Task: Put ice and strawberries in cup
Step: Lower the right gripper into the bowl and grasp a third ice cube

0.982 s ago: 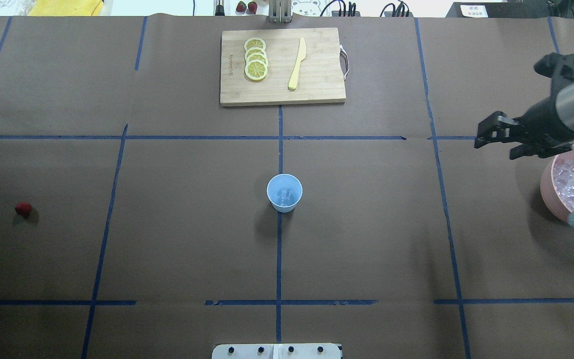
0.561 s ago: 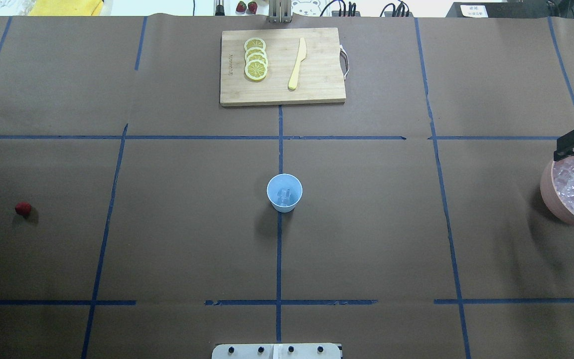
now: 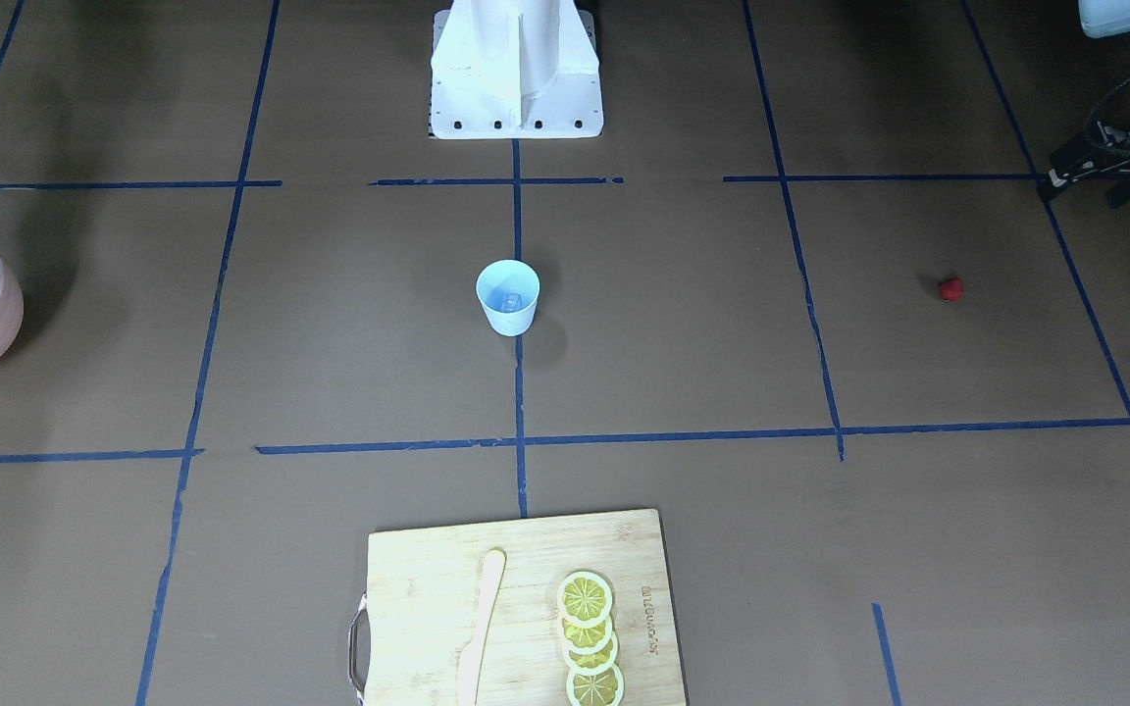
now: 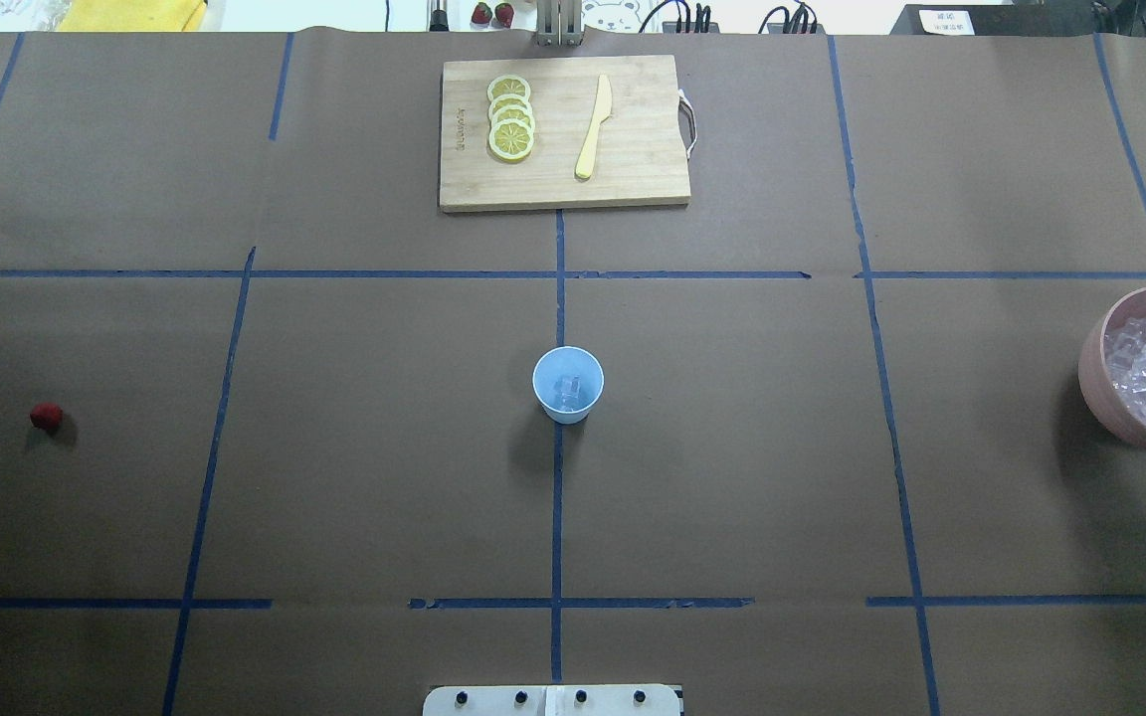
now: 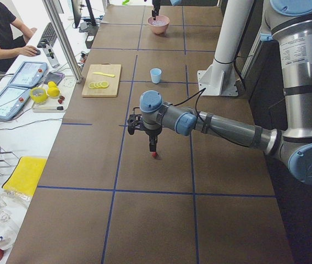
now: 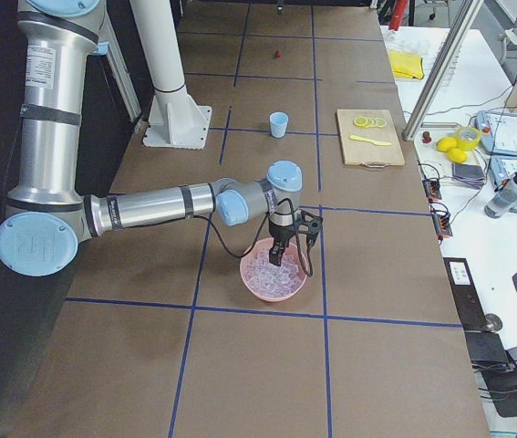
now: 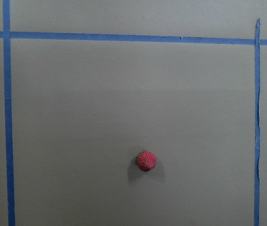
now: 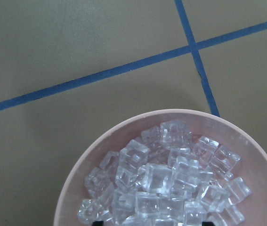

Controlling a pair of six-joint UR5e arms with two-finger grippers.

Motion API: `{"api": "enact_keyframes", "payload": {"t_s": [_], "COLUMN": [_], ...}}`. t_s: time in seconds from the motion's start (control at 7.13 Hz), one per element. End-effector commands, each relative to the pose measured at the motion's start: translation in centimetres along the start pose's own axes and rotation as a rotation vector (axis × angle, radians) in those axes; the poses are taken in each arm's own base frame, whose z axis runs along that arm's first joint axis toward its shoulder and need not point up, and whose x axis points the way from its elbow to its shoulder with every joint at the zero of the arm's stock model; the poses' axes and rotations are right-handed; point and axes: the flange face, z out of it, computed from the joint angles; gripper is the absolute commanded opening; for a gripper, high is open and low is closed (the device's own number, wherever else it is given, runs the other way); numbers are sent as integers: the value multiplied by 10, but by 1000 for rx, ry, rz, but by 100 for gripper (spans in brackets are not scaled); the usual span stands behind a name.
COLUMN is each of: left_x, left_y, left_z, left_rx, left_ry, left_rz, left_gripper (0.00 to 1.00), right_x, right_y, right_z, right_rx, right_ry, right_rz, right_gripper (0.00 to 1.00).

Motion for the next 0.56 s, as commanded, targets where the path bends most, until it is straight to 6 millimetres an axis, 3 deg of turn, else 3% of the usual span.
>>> {"api": "enact_keyframes", "payload": {"t_s": [0.0, 0.14, 0.42], "left_x": [0, 1, 0], "left_y": [0, 0, 0], "left_z": [0, 0, 0], "left_rx": [0, 0, -1], "left_ry": [0, 1, 1], "left_rz": [-1, 1, -1], "left_gripper": [100, 100, 100], "right_x": [24, 19, 22], "right_y": [-15, -25, -25], "right_z": [37, 41, 44], "right_rx": [7, 8, 4], "right_ry": [-6, -12, -7], "right_rz": [31, 75, 81], "right_gripper": [75, 75, 75]}}
